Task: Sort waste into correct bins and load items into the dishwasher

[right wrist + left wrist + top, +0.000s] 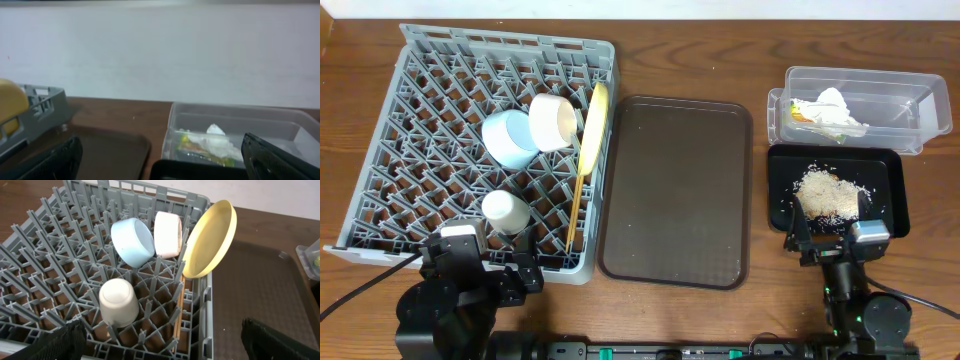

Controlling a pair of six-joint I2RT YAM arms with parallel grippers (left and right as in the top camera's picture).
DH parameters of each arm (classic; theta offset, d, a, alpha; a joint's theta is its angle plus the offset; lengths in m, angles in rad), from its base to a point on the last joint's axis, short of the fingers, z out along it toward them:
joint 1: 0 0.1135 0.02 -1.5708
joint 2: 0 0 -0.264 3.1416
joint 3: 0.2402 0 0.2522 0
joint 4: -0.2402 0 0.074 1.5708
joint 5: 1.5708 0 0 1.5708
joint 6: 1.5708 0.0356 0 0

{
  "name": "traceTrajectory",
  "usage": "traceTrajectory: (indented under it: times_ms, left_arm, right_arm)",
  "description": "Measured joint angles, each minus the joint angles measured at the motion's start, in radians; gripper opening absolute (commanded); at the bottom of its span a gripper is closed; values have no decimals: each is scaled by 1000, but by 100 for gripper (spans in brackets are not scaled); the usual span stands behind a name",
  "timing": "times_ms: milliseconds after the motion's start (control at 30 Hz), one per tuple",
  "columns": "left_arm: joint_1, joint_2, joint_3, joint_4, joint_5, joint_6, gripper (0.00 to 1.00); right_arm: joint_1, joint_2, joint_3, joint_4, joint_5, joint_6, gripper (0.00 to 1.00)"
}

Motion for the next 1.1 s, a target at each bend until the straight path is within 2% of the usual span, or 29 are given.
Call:
traceTrajectory:
  times_ms: [167,300,1100]
  left_arm:
    - [0,0,0,0,0,0,98]
    - [0,0,0,0,0,0,98]
    - [0,0,0,0,0,0,98]
  right_arm:
    - [0,-5,-74,32,0,-16,99]
    - [0,-5,-102,-54,1,-26,99]
    - [0,-3,-102,-52,1,-31,99]
